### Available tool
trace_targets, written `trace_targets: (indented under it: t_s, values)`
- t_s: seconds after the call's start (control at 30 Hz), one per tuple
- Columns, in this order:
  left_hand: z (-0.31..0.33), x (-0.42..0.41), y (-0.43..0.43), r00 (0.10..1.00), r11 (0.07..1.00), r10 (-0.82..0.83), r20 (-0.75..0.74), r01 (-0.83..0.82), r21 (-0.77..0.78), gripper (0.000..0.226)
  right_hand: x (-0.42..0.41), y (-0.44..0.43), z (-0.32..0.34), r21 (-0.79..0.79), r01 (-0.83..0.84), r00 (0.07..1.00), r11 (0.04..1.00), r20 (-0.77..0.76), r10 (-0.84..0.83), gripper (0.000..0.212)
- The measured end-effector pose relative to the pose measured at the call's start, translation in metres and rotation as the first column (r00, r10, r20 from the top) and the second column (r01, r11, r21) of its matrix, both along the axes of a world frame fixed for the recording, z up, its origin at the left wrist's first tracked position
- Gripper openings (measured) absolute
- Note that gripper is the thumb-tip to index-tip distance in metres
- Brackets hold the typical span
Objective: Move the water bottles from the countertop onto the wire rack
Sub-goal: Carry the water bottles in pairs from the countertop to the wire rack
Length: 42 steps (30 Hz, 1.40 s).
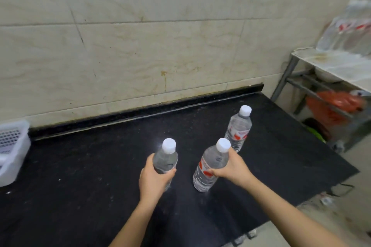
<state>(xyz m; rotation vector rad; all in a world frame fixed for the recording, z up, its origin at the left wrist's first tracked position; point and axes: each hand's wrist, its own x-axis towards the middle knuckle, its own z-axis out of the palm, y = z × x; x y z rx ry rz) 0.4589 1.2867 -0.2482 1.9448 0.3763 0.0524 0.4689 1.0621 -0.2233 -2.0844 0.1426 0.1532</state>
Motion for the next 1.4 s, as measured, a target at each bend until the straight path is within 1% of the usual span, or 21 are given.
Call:
trace_targets:
  t_s: [0.1,0.23,0.33,0.47,0.53,0.6,0.67,0.77,0.9,0.97,1.1,1.2,1.27,1.4]
  values:
    - [0.002,-0.024,-0.035,1.0,0.999,-0.016,0.006,0.016,0.031,0.066,-0.035,-0.036,0.005,-0.013,-0.002,1.0,1.0,-0.001,0.002,0.065]
    - [0.002,-0.068,-0.107,0.998,0.998,-0.065,0.025,0.065,-0.007,0.062,-0.085,-0.105,0.013,-0.054,0.034,0.999,0.998,0.025,-0.033,0.065]
    - [0.001,-0.101,-0.17,0.989,0.988,-0.147,0.037,0.148,-0.052,0.06,-0.124,-0.164,0.02,-0.095,0.088,0.995,0.992,0.044,-0.084,0.064]
    - [0.007,-0.142,-0.26,0.96,0.953,-0.28,0.004,0.279,-0.119,0.054,-0.18,-0.249,0.027,-0.107,0.19,0.981,0.976,0.063,-0.184,0.064]
    - [0.013,-0.154,-0.297,0.929,0.923,-0.37,0.002,0.368,-0.108,0.05,-0.205,-0.284,0.031,-0.106,0.251,0.966,0.962,0.085,-0.243,0.065]
    - [0.021,-0.158,-0.331,0.886,0.884,-0.464,0.013,0.464,-0.064,0.047,-0.225,-0.316,0.036,-0.078,0.332,0.94,0.94,0.104,-0.323,0.065]
    - [0.026,-0.158,-0.362,0.846,0.845,-0.533,0.029,0.534,-0.031,0.048,-0.24,-0.347,0.035,-0.045,0.418,0.905,0.908,0.113,-0.411,0.066]
    - [0.031,-0.155,-0.403,0.805,0.805,-0.592,0.034,0.593,-0.034,0.056,-0.259,-0.384,0.03,0.002,0.523,0.847,0.852,0.114,-0.52,0.065]
    - [0.029,-0.144,-0.454,0.777,0.775,-0.627,0.049,0.629,-0.064,0.054,-0.271,-0.431,0.028,0.03,0.582,0.808,0.812,0.085,-0.583,0.065]
    - [0.022,-0.135,-0.481,0.754,0.751,-0.656,0.041,0.657,-0.069,0.056,-0.272,-0.457,0.027,0.021,0.595,0.8,0.803,0.08,-0.595,0.064]
    - [0.013,-0.108,-0.544,0.716,0.712,-0.698,0.02,0.696,-0.091,0.059,-0.264,-0.513,0.027,-0.051,0.646,0.763,0.762,0.069,-0.643,0.057]
    - [0.007,-0.082,-0.596,0.673,0.671,-0.74,0.003,0.738,-0.078,0.058,-0.255,-0.556,0.032,-0.105,0.673,0.739,0.732,0.06,-0.671,0.063]
    - [0.006,-0.067,-0.628,0.654,0.653,-0.756,-0.003,0.754,-0.071,0.06,-0.249,-0.583,0.036,-0.116,0.708,0.705,0.697,0.058,-0.707,0.065]
    - [0.006,-0.046,-0.686,0.621,0.62,-0.784,-0.006,0.783,-0.055,0.062,-0.246,-0.631,0.032,-0.085,0.783,0.622,0.617,0.061,-0.781,0.073]
